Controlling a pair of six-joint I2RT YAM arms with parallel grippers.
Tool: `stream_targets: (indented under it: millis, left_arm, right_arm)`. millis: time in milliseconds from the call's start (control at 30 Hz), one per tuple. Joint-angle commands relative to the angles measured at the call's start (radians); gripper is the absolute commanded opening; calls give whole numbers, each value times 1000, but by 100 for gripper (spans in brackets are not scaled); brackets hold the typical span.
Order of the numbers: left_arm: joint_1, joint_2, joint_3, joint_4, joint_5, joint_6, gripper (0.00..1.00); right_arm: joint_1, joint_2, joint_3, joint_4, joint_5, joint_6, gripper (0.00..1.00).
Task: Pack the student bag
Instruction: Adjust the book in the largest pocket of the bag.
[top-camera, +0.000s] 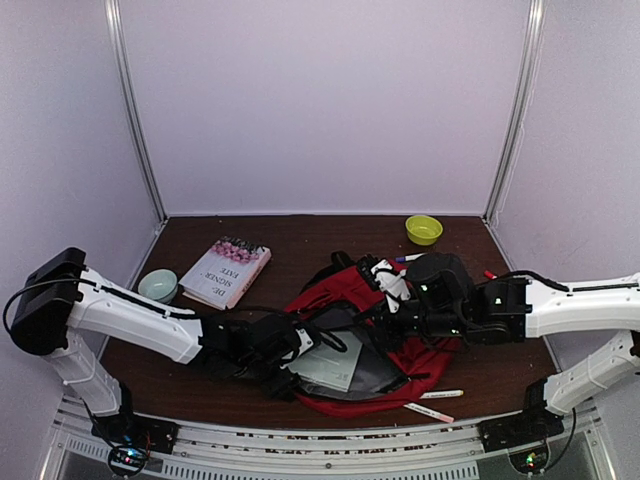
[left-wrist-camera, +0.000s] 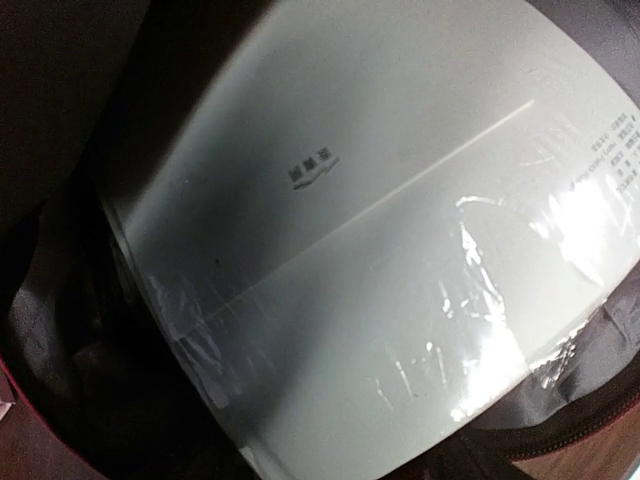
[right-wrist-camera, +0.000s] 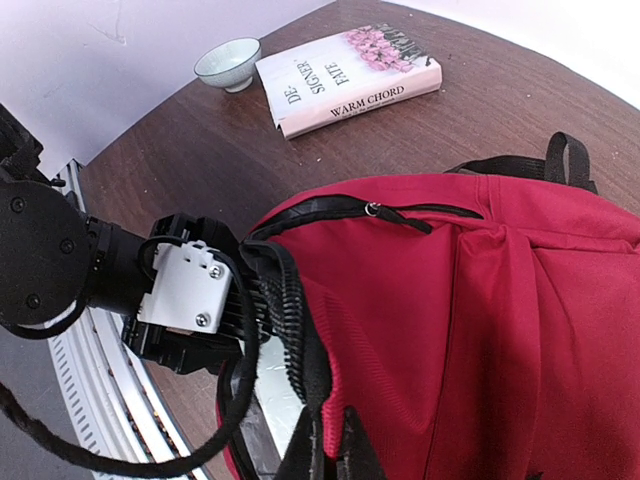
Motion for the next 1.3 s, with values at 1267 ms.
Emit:
stream_targets:
  millis: [1267]
  left_arm:
    - [37, -283, 12, -47, -96, -177, 67]
  right_arm:
    - [5, 22, -4, 27, -29, 20, 0]
